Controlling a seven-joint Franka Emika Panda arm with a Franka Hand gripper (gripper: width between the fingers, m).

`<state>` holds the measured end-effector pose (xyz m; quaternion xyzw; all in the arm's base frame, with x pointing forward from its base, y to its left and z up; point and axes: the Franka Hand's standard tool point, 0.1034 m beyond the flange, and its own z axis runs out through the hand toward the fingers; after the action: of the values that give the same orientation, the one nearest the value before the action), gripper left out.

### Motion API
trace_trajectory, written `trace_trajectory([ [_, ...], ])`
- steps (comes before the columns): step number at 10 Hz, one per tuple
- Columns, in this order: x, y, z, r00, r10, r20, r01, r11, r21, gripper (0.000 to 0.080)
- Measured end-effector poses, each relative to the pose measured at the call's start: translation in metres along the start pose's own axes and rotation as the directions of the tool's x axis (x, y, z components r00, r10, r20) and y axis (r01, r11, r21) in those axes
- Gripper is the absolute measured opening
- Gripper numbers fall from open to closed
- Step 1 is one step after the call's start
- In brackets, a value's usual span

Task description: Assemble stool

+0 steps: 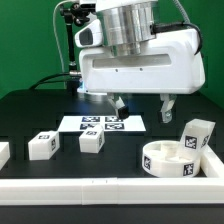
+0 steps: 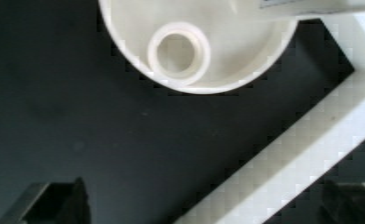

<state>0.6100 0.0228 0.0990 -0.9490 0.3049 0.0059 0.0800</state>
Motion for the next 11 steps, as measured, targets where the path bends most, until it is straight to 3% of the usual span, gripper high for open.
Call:
trace_trajectory([
  [3,0.003,0.006,0.0,0.98,-0.197,0.0,0.197,0.98,-0.002,0.0649],
  [4,0.01,0.022,0.002,0.966,-0.259,-0.014,0.259,0.966,0.0,0.0649],
  [6,0.025,0.07,0.007,0.96,-0.279,-0.013,0.279,0.96,-0.019,0.0649],
  [8,0.031,0.096,0.01,0.966,-0.259,0.0,0.259,0.966,-0.025,0.0649],
  [11,0.028,0.092,0.01,0.964,-0.263,0.031,0.264,0.964,-0.019,0.0649],
])
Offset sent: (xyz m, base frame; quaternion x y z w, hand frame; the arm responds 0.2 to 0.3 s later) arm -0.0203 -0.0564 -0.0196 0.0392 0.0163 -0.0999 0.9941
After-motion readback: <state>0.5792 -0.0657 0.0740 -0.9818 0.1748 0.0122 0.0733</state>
